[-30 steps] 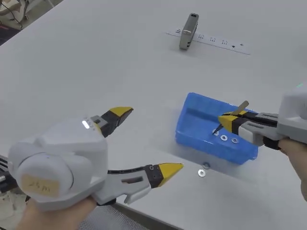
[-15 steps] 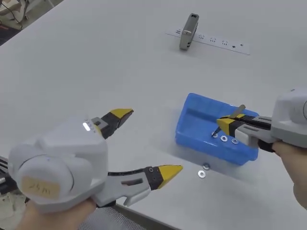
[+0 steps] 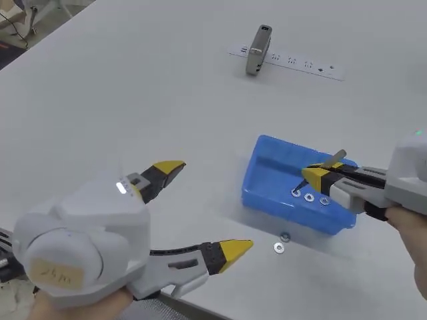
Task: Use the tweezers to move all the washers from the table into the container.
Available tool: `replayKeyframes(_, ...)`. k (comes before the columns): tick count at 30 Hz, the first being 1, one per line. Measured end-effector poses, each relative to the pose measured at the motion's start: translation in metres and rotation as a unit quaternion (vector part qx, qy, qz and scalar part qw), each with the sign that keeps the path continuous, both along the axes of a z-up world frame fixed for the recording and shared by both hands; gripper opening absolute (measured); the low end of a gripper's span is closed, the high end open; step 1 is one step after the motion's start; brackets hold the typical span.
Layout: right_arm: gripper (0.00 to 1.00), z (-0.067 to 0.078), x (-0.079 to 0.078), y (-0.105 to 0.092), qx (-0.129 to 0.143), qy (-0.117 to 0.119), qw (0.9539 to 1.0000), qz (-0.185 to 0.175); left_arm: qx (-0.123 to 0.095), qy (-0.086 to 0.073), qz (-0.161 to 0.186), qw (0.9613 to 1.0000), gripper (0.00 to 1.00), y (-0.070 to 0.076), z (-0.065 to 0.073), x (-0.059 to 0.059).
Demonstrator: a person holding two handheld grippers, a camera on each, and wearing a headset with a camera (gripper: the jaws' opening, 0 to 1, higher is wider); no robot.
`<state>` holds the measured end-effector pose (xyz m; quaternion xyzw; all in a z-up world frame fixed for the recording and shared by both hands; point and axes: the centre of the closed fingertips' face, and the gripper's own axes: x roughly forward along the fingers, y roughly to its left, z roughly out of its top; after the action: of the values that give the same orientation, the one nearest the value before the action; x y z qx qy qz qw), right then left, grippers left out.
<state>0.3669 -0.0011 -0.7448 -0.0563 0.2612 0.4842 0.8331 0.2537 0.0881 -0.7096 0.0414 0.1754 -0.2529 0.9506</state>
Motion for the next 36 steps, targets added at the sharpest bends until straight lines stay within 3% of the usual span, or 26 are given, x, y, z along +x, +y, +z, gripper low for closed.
replayKeyframes(12, 0.03, 0.041, -0.021, 0.000, 0.047, -0.022, 0.9985, 0.012, 0.001, 0.002, -0.004, 1.0000, 0.79, -0.002, -0.001, -0.001)
replayKeyframes(16, 0.03, 0.047, -0.033, 0.002, 0.057, -0.021, 0.9978, 0.024, 0.002, 0.002, -0.003, 1.0000, 0.79, -0.001, -0.001, -0.001)
replayKeyframes(24, 0.03, 0.023, -0.058, 0.007, 0.030, -0.003, 0.9978, 0.059, 0.003, 0.003, -0.004, 1.0000, 0.78, -0.001, -0.002, -0.001)
replayKeyframes(36, 0.03, -0.014, -0.068, 0.004, -0.023, 0.012, 0.9968, 0.076, 0.001, 0.002, -0.001, 1.0000, 0.78, 0.000, -0.002, 0.000)
